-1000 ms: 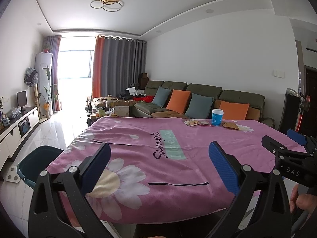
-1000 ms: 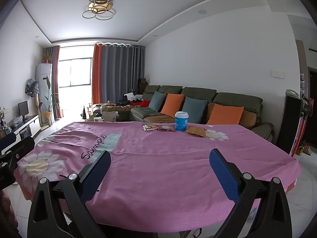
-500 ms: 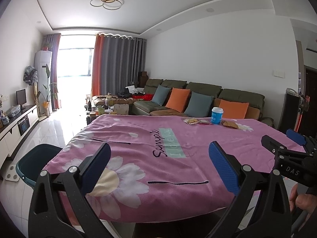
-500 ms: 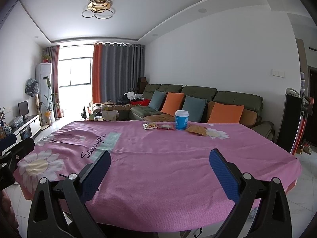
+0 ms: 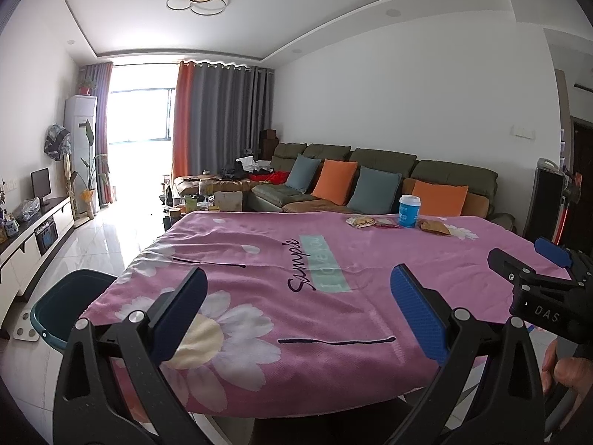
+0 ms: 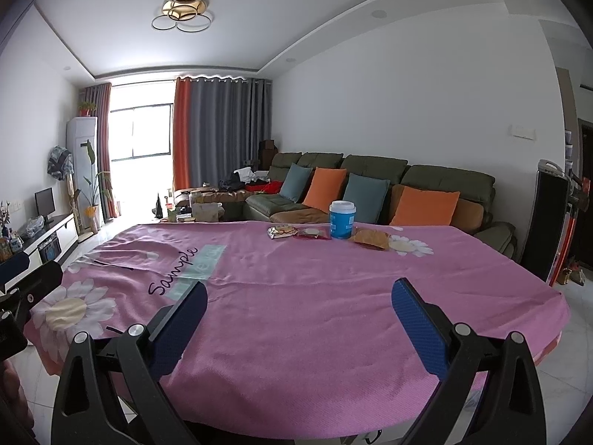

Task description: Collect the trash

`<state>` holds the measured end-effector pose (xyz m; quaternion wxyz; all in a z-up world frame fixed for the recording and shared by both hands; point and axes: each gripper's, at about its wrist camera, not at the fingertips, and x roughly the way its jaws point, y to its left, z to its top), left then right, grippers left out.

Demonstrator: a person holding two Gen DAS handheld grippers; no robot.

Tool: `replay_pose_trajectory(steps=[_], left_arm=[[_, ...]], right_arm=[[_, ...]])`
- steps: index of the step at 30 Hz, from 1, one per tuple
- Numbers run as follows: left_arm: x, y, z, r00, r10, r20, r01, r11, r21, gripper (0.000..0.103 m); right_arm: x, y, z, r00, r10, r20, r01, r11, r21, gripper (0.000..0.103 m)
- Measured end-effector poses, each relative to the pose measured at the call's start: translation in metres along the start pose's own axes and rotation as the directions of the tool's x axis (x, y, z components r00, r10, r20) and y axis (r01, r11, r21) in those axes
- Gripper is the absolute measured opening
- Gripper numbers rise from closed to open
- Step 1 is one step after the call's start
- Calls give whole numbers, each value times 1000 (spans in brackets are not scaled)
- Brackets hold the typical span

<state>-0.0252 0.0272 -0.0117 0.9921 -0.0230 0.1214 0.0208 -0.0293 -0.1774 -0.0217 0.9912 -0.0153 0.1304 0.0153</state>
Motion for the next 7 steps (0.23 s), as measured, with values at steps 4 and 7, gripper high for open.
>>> replay_pose_trajectory(steps=[4, 7], left_arm=[[15, 7, 7, 999, 31, -18, -31, 1000, 2, 97], [33, 18, 18, 999, 39, -35, -38, 999, 2, 97]], right_arm=[[14, -10, 6, 1000, -6, -17, 6, 1000, 16, 96], [36, -32, 15, 998, -8, -57, 11, 999, 46, 96]])
